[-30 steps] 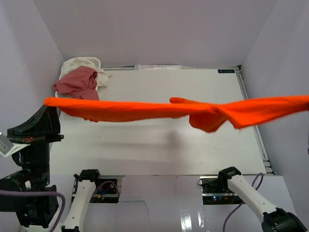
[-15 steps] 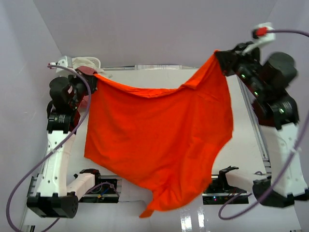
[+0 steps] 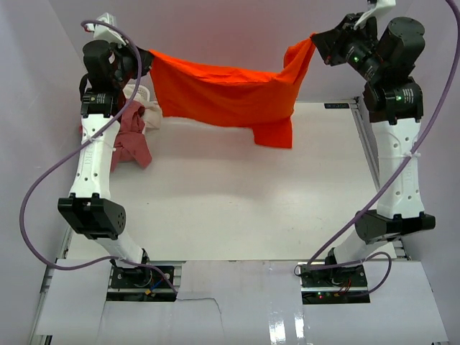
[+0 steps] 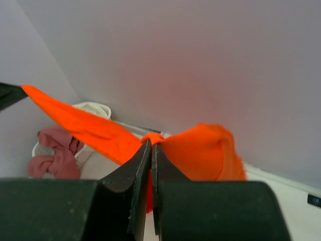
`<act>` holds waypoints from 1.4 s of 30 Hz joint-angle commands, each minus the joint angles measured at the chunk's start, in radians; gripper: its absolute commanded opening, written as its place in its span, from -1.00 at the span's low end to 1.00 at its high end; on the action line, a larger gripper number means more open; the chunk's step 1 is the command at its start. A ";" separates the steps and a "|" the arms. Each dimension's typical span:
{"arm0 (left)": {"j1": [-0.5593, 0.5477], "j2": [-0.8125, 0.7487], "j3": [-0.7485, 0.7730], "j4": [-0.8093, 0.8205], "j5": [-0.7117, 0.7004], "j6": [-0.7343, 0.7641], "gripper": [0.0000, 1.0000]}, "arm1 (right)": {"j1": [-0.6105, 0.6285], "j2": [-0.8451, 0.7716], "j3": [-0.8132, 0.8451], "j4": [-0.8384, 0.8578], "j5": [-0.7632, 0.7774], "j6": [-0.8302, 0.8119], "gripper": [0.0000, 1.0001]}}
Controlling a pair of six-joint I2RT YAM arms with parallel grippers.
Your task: Fold and stack the t-shirts
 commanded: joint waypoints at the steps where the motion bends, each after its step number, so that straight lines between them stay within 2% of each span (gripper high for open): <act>1: 0.006 -0.050 -0.004 -0.027 0.064 -0.023 -1.00 | -0.031 -0.108 -0.148 0.109 -0.094 0.026 -0.85; 2: 0.006 -0.073 -0.076 0.004 0.070 -0.031 -1.00 | -0.031 -0.133 -0.209 0.112 -0.093 0.022 -0.85; 3: 0.006 -0.133 -0.244 0.063 0.079 -0.051 -1.00 | -0.031 -0.157 -0.281 0.121 -0.091 0.027 -0.85; 4: 0.006 -0.162 -0.329 0.085 0.083 -0.059 -1.00 | -0.031 -0.230 -0.460 0.149 -0.067 0.033 -0.85; 5: 0.004 -0.190 -0.415 0.102 0.081 -0.065 -1.00 | -0.029 -0.275 -0.557 0.164 -0.041 0.044 -0.85; 6: 0.004 -0.252 -0.581 0.133 0.083 -0.075 -1.00 | -0.032 -0.318 -0.649 0.172 -0.016 0.058 -0.85; 7: 0.003 -0.288 -0.659 0.139 0.086 -0.079 -1.00 | -0.031 -0.416 -0.828 0.181 0.020 0.068 -0.85; 9: 0.003 -0.413 -0.805 0.145 0.096 -0.082 -1.00 | -0.031 -0.522 -0.985 0.183 0.039 0.110 -0.85; 10: 0.001 -0.456 -0.935 0.141 0.118 -0.085 -1.00 | -0.031 -0.614 -1.114 0.145 0.036 0.125 -0.85; 13: -0.006 -0.570 -1.110 0.064 0.145 -0.073 -1.00 | -0.029 -0.729 -1.320 0.050 -0.011 0.174 -0.85; 15: -0.006 -0.602 -1.173 0.010 0.164 -0.066 -1.00 | -0.028 -0.771 -1.417 -0.035 -0.030 0.183 -0.85; 17: -0.008 -0.642 -1.253 -0.019 0.196 -0.069 -1.00 | -0.028 -0.857 -1.544 -0.084 0.008 0.209 -0.84; 20: -0.017 -0.684 -1.316 -0.080 0.192 -0.091 -1.00 | -0.028 -0.932 -1.609 -0.174 0.019 0.208 -0.85; 23: -0.060 -0.696 -1.267 -0.164 0.170 -0.111 -1.00 | -0.028 -0.986 -1.647 -0.299 -0.027 0.203 -0.84; 28: -0.059 -0.678 -1.253 -0.302 0.107 -0.180 -1.00 | -0.028 -1.102 -1.689 -0.460 0.021 0.203 -0.85; 34: -0.060 -0.679 -1.381 -0.347 0.080 -0.342 -1.00 | -0.028 -1.136 -1.715 -0.481 0.051 0.210 -0.85; 38: -0.059 -0.727 -1.381 -0.465 0.049 -0.393 -1.00 | -0.029 -1.069 -1.664 -0.443 0.105 0.196 -0.85; 42: -0.060 -0.846 -1.358 -0.534 0.053 -0.418 -1.00 | -0.028 -0.984 -1.644 -0.367 0.128 0.184 -0.85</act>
